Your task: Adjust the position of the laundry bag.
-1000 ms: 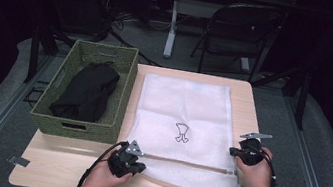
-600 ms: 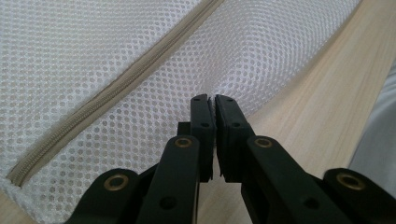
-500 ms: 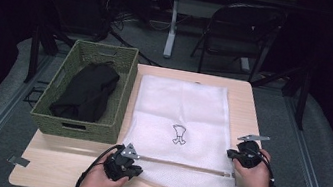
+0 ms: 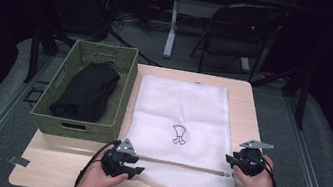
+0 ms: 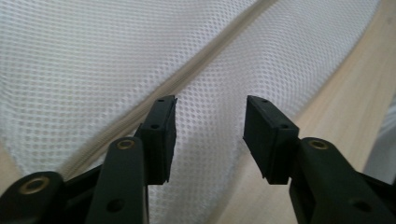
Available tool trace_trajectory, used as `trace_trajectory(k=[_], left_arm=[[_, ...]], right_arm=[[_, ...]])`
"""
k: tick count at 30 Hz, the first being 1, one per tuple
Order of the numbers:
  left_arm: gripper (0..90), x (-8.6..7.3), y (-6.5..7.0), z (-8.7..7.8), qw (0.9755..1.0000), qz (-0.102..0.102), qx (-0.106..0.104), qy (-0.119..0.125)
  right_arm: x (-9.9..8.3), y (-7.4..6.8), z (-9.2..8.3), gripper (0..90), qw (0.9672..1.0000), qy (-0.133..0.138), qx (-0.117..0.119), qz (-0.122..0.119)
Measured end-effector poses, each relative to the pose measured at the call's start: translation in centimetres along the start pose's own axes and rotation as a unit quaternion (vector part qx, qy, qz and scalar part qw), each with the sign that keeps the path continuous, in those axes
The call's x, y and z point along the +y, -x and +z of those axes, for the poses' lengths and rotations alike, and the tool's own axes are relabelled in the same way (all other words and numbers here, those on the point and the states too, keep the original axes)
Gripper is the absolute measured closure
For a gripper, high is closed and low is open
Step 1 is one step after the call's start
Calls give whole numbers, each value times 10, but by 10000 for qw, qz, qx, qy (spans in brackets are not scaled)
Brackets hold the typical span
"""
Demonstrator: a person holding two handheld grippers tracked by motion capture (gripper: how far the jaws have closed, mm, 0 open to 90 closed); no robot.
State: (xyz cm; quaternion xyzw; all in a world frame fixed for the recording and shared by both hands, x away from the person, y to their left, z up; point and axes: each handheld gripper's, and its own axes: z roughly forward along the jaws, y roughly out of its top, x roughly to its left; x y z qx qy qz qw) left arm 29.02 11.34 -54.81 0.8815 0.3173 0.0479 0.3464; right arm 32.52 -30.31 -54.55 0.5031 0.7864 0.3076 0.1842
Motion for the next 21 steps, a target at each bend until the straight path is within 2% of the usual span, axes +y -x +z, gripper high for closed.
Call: trace_trajectory(k=[3,7,10,13,16,19,21], left_arm=[[523,0,-2,1,9998,149,76,115],[510,0,-1,0,9995,131,8,304],[497,0,0,-2,9992,167,108,335],[510,1,2,-4,9993,5,21,361],[512,3,3,-6,9995,-3,93,315],[513,6,5,-8,9996,-92,42,281],[513,9,7,-9,9996,-59,87,252]], right_arm=[[-3,-4,-4,586,10000,42,-6,-24],[-7,-10,-10,541,9999,121,-55,-103],[-10,-14,-15,543,9999,117,-31,-122],[-15,-17,-18,542,9998,120,85,-158],[-20,-21,-21,537,9996,102,93,-234],[-24,-22,-25,536,9996,95,117,-230],[-26,-22,-27,537,9996,108,126,-215]])
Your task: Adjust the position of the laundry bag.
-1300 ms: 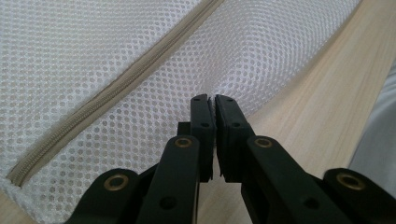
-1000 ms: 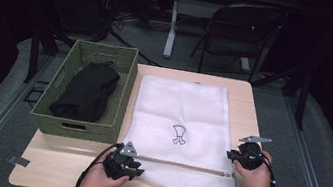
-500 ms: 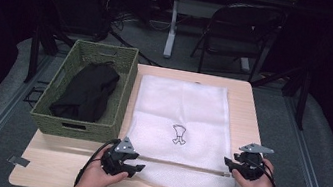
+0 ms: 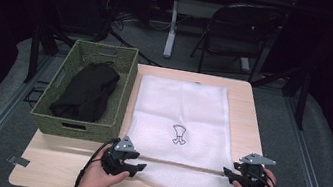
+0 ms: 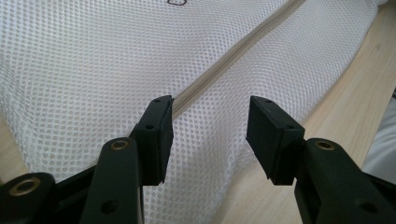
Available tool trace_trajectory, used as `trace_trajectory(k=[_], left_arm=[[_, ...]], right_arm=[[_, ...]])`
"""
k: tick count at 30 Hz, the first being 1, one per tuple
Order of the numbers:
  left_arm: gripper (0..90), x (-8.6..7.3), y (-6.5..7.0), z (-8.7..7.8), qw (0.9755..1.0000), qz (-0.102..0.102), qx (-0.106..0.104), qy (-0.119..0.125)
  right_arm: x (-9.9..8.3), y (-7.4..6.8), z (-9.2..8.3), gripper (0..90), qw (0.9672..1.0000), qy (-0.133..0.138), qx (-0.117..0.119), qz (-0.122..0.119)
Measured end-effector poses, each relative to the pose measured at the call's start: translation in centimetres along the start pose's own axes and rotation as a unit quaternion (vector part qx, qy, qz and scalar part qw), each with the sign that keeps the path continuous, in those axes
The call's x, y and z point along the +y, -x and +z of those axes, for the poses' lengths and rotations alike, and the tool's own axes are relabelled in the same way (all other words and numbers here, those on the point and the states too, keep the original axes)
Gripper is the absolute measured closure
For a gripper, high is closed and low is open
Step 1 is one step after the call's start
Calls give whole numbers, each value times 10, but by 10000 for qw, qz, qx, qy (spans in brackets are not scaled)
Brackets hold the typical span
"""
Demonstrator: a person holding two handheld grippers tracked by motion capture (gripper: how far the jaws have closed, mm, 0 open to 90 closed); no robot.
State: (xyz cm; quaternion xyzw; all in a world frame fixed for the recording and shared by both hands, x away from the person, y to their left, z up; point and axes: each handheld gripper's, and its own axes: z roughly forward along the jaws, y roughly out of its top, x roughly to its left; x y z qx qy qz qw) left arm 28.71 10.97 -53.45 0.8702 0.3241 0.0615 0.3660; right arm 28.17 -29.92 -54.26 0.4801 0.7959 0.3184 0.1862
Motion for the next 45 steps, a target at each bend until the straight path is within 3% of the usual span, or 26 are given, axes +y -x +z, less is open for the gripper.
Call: trace_trajectory(k=[6,14,20,25,27,36,38,45], left_arm=[[517,13,5,-2,10000,61,60,5],[525,37,15,2,9999,131,-14,98],[526,51,22,12,9997,219,-126,70],[585,61,28,19,9994,256,-226,109],[582,64,31,24,9991,264,-261,183],[537,80,45,41,9979,523,-375,57],[535,82,47,46,9978,506,-401,139],[576,92,53,56,9960,586,-662,100]], right_arm=[[-6,-2,-2,540,9999,70,103,-22],[-4,-5,-4,546,9998,149,102,-80],[-4,-1,-1,565,9999,63,138,-30],[-5,1,1,565,9998,9,197,14],[-5,1,2,568,9998,20,215,8],[-4,1,3,590,9997,-36,237,-20],[-4,1,3,596,9998,-16,210,-26],[-4,4,4,621,9997,-72,241,60]])
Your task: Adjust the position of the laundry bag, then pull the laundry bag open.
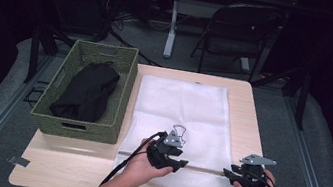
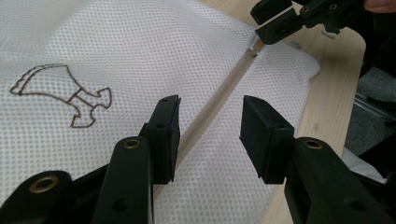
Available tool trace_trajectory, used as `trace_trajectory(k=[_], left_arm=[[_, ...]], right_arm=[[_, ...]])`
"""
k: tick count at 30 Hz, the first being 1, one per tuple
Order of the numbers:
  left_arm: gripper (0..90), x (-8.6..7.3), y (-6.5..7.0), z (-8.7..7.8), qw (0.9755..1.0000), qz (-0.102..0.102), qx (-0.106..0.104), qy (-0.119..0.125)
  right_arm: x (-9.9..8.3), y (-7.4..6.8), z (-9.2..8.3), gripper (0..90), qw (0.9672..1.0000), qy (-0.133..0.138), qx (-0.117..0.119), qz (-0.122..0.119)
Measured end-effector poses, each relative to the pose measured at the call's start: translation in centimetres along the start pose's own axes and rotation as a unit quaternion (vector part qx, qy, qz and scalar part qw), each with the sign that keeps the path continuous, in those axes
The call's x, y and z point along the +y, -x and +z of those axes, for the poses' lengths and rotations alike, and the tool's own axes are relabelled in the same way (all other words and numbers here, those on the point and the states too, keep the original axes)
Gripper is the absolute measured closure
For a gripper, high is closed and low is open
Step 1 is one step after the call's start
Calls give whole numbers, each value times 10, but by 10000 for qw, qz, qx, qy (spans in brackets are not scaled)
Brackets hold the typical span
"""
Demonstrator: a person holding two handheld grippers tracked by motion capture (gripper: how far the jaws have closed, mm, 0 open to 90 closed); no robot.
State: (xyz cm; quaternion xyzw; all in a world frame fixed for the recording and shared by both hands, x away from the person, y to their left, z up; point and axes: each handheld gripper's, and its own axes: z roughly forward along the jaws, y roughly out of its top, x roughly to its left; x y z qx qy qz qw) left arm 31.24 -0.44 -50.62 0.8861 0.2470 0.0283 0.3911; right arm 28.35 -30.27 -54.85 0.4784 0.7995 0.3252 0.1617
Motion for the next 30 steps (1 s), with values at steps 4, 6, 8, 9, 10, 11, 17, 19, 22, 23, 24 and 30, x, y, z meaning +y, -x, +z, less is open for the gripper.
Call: trace_trajectory(k=[4,6,8,9,10,11,17,19,22,23,24,30], left_arm=[[570,7,3,7,10000,60,4,-12],[571,10,3,12,9999,7,-97,-40],[572,12,3,19,9998,-42,-159,-87],[573,13,4,22,9998,-44,-112,-126],[576,13,5,25,9997,-32,-199,-122],[577,14,6,28,9997,7,-156,-176],[585,18,12,41,9991,145,-247,-308],[585,19,13,44,9991,174,-241,-310],[585,20,15,47,9990,183,-257,-321],[584,20,15,48,9990,183,-250,-323],[584,20,15,49,9990,195,-258,-309],[586,21,16,51,9988,237,-263,-346]], right_arm=[[1,3,0,624,10000,17,-6,59],[2,5,1,628,10000,24,-29,83],[2,7,2,630,9999,15,-28,135],[2,9,3,631,9999,20,-39,162],[2,10,4,634,9998,34,-22,202],[2,12,5,634,9997,28,-18,240],[3,18,10,635,9992,23,-26,402],[3,20,11,635,9990,-11,-36,445],[4,22,14,635,9987,-52,-74,496],[4,23,15,635,9988,-41,-57,481],[4,23,16,635,9987,-70,-72,508],[6,23,20,634,9986,-120,-82,514]])
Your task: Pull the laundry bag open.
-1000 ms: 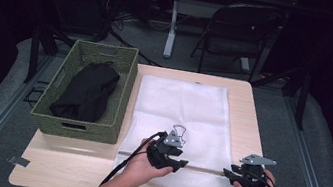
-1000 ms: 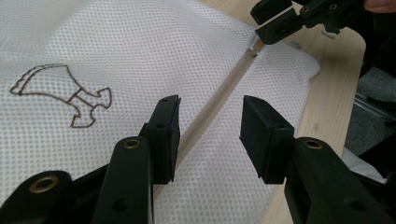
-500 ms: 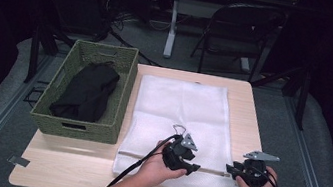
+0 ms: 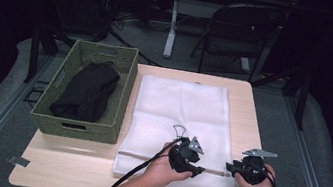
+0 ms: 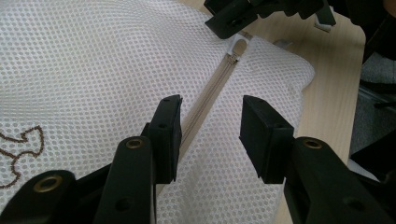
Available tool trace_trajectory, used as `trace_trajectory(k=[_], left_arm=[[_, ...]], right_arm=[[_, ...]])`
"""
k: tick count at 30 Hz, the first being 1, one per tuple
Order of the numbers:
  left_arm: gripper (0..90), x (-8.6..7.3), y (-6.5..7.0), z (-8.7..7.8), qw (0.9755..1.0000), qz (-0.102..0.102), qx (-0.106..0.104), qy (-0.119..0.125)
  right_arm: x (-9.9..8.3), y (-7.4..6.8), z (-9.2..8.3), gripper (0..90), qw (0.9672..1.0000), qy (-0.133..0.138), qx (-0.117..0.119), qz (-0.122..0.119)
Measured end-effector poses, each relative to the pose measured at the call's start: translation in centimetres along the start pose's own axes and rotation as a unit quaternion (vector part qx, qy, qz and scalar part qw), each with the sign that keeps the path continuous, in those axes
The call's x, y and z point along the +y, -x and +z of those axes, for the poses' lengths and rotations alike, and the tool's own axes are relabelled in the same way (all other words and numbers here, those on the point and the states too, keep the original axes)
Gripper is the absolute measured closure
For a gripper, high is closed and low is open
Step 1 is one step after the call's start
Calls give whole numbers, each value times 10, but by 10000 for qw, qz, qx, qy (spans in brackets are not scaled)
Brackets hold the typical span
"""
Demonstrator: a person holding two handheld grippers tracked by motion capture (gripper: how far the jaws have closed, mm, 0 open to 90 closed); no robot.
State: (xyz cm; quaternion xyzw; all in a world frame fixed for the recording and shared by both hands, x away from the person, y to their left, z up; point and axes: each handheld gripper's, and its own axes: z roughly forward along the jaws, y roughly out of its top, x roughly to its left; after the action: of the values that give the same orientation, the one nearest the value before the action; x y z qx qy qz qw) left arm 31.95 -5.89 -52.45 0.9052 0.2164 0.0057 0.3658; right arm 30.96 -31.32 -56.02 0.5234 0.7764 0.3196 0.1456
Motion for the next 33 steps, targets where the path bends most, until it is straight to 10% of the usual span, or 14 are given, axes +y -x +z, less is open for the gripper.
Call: trace_trajectory(k=[33], left_arm=[[593,0,1,24,9998,-105,-135,-97]], right_arm=[[1,-3,10,697,9997,-204,-142,-71]])
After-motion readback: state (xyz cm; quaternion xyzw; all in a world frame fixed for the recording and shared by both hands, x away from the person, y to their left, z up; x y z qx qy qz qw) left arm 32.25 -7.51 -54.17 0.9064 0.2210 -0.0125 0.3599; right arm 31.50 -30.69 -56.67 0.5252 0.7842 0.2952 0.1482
